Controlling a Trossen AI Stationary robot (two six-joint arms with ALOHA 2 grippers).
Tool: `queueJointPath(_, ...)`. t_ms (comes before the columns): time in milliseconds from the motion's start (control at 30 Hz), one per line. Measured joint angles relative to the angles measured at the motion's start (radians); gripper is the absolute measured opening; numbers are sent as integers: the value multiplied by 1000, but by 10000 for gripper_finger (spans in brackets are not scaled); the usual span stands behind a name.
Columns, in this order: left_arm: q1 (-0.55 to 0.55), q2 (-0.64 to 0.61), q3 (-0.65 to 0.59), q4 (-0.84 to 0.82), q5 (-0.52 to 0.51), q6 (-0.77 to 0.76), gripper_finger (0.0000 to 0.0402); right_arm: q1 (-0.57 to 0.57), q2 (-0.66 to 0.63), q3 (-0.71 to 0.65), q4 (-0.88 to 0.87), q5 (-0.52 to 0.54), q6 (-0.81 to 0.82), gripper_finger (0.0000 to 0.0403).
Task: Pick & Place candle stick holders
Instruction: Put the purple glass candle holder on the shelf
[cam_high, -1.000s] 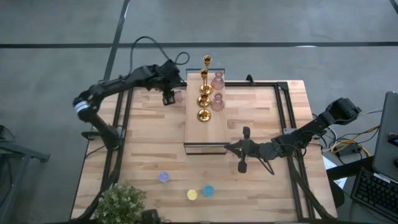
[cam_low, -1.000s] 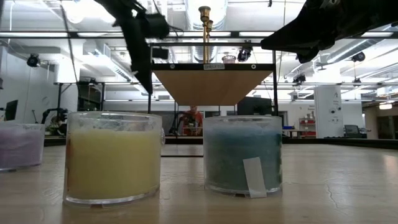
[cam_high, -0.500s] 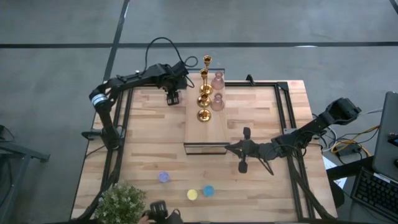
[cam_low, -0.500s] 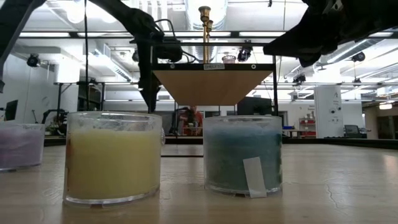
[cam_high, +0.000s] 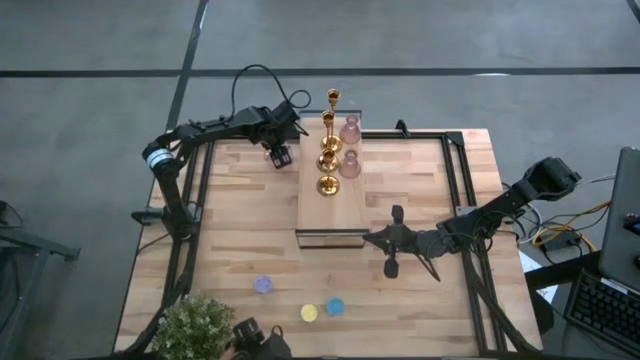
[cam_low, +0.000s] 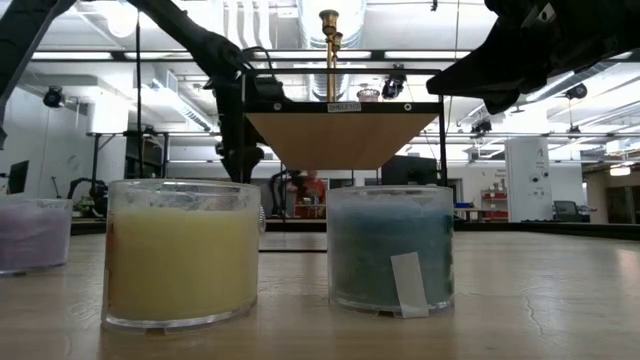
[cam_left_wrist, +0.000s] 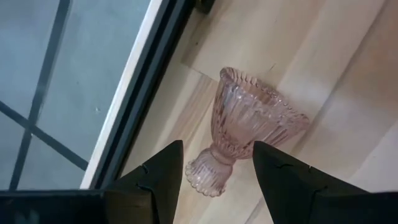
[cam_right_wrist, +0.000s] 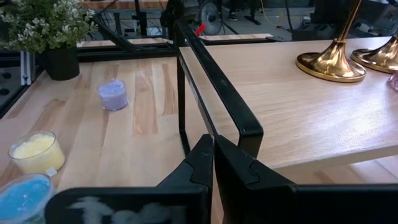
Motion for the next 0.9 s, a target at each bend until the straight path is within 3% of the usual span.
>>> queueJointPath(300, 0, 0, -3, 26, 2, -95, 197, 0, 0, 0, 2, 0, -3, 8)
queueJointPath(700, 0, 0, -3, 36, 126, -162, 197, 0, 0, 0, 2, 3, -3, 8)
queueJointPath(900, -1, -2, -3, 44, 130, -171, 197, 0, 0, 0, 2, 3, -3, 8)
